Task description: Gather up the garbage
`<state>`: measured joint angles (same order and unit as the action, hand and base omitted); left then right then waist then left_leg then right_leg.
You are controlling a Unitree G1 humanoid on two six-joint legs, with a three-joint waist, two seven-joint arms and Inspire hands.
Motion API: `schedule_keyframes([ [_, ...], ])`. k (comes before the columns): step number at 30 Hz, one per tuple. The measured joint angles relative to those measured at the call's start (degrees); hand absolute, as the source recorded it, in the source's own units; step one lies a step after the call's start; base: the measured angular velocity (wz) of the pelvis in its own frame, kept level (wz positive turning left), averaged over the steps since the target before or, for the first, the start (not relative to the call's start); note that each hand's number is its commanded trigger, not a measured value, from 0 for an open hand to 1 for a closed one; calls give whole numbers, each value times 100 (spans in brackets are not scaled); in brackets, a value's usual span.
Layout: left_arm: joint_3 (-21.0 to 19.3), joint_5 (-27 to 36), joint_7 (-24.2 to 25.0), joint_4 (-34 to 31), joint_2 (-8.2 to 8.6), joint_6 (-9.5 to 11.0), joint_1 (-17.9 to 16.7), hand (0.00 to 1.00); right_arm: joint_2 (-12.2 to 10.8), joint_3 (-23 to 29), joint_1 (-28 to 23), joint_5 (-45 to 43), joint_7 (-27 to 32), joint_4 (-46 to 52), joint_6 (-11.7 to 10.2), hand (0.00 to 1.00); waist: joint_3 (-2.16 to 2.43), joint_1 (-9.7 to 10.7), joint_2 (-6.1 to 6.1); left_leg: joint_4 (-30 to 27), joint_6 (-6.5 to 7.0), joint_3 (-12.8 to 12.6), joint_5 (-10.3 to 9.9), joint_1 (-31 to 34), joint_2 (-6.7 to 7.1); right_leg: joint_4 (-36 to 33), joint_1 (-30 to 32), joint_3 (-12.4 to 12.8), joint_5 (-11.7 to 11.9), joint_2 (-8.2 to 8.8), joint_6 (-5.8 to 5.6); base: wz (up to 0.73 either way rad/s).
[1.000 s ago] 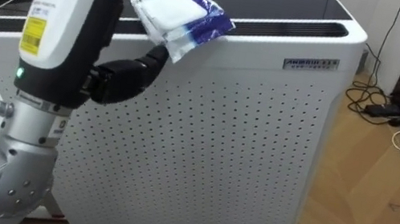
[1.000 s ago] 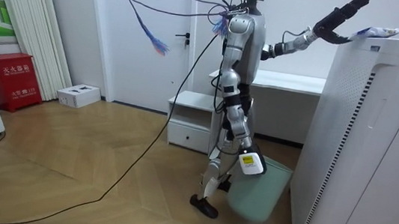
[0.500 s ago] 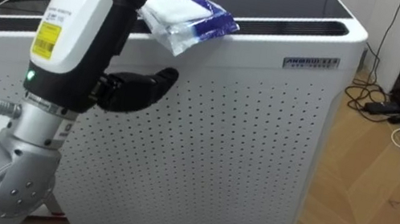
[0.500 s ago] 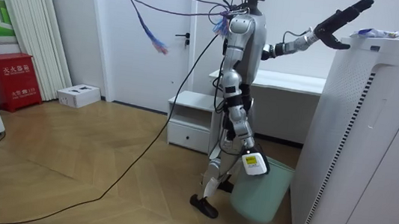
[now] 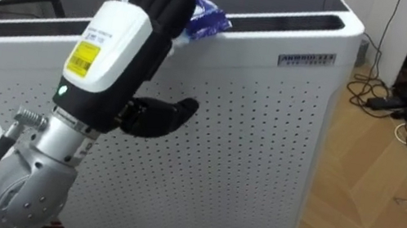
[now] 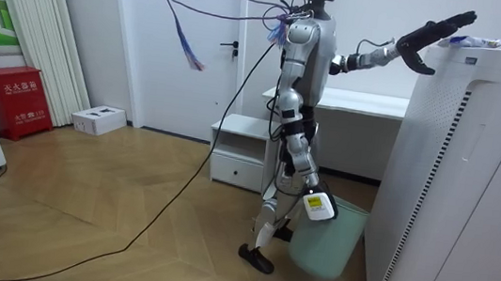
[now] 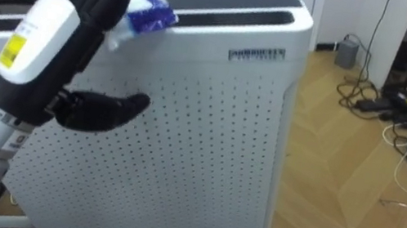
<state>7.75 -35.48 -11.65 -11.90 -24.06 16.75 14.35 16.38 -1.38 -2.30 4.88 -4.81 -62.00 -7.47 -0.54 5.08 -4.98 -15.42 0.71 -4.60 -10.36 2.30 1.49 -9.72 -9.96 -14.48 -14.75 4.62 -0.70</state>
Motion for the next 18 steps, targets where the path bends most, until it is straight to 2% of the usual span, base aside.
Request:
schedule_keyframes([
  [1, 0, 1, 1, 2, 0, -3, 2, 100, 2, 1, 5, 0, 9, 1, 0, 100, -6, 3, 8, 0, 0, 0, 0, 3, 0, 2, 2, 0, 0, 2, 0, 0],
  [5, -20, 0, 156, 1, -17, -40, 119, 100, 11, 43, 3, -10, 52, 84, 1, 100, -23, -32, 34, -2, 0, -5, 0, 30, 0, 0, 29, -1, 0, 9, 0, 0],
  [12, -64, 23, 238, 2, -62, -103, 452, 100, 53, 44, 17, -65, 102, 236, -1, 100, -15, 0, 19, 3, 3, -8, 2, 61, 13, 2, 60, 7, 8, 15, -14, 0],
  [18, -95, 30, 202, 0, -214, -156, 613, 100, 103, 47, 10, -68, 115, 237, -1, 100, -16, 6, 2, 108, 3, -49, 2, -103, 17, 4, -41, 17, 8, 24, -15, -2],
])
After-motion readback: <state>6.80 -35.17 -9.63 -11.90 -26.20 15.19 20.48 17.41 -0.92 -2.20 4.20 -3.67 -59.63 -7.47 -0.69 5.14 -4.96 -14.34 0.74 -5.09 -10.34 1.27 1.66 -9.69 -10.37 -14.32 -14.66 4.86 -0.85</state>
